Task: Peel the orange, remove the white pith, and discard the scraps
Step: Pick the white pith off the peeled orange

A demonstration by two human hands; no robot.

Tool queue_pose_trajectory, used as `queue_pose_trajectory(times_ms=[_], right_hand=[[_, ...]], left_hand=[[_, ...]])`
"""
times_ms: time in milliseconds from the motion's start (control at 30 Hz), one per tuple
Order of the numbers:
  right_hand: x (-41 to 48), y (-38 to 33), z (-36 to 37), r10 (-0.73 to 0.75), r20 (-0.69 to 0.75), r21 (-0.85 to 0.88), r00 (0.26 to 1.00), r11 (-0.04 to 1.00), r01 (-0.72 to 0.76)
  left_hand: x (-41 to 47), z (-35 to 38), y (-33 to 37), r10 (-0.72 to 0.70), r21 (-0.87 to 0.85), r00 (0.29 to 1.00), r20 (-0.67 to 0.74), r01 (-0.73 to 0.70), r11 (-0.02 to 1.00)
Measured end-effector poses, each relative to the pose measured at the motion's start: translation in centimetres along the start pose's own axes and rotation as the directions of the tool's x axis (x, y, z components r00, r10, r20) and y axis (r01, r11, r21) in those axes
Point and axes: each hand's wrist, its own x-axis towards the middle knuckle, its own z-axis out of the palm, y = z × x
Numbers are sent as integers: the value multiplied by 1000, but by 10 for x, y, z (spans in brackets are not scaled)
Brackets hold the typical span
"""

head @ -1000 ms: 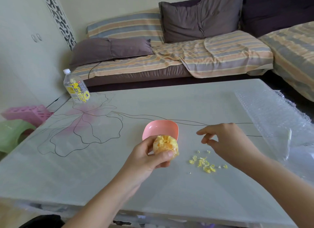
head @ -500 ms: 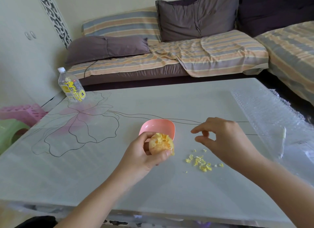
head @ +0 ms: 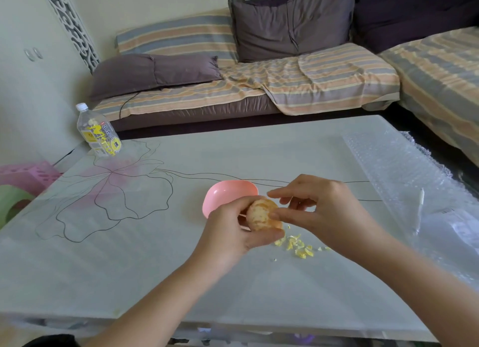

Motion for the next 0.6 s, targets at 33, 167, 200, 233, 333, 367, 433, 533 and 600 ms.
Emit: queue_pose_trajectory(times_ms=[33,167,200,233,333,367,433,533,600], right_hand=[[-1,0,-1,-7,-8,22,1000,1000,7],[-5,2,-9,-13,-85,51,996,999,17],[-6,2,-13,-9,-102,54,995,998,15],[-6,2,-16,-4,-112,54,994,998,10],[-9,3,-26,9,-115,28,993,1000,-6],[-9,3,-28,14,-113,7,993,1000,-13],[-10,3,-30,24,-112,-38,993,999,-29],[-11,4,-32,33,-128,-66,991,997,-42],[-11,5,-34,40,-153,-69,987,996,-51]], left_hand=[[1,3,3,32,21,999,-13,-32,999],[5,14,17,133,8,990,-48,-132,991],[6,16,19,151,17,987,-57,-151,988],[7,18,21,166,30,984,-63,-164,986],[10,25,25,201,50,978,-49,-199,979],[10,27,26,214,61,976,-41,-212,975],[12,31,27,246,91,969,-30,-243,966],[13,37,29,262,101,965,-25,-258,961],[13,40,30,270,116,963,-23,-266,957]])
